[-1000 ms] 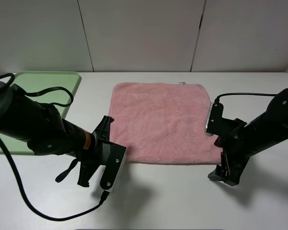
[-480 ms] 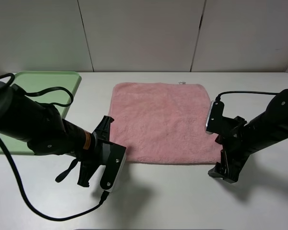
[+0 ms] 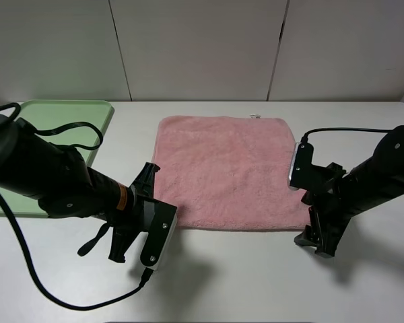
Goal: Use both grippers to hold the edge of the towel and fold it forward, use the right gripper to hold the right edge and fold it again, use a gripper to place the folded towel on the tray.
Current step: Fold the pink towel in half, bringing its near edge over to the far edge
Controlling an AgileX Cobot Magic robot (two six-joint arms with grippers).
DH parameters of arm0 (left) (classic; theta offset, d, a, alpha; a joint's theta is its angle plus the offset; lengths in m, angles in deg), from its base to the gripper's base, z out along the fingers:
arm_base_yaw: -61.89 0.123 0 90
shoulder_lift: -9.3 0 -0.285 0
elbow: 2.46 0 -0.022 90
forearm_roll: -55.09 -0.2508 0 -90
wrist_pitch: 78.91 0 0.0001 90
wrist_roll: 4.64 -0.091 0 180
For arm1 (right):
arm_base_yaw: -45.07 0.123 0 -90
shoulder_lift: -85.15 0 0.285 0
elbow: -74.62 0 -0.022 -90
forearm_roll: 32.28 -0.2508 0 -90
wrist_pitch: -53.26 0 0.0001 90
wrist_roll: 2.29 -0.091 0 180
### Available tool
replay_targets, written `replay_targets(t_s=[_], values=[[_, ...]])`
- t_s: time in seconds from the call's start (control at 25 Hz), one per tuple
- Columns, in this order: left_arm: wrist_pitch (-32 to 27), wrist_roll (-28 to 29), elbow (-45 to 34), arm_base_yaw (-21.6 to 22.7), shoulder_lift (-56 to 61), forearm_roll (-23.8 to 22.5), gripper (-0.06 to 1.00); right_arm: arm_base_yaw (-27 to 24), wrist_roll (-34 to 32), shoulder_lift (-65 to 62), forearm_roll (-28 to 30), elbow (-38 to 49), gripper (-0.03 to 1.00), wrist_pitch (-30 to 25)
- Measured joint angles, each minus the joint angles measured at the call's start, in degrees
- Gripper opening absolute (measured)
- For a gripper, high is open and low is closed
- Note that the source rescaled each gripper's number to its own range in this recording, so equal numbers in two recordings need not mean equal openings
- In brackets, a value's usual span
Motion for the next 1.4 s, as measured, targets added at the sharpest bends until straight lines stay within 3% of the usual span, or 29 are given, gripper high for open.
replay_targets(t_s=[0.76,1.4], values=[[0.00,0.00,0.00,0.00,0.00,0.00,0.00,0.00,0.00,0.00,8.11,0.00,0.76,1.84],[0.07,0.00,0.00,0.00,-0.02,0.00,0.00,0.00,-0.30,3.88,10.43,-1.05,0.74,2.67]])
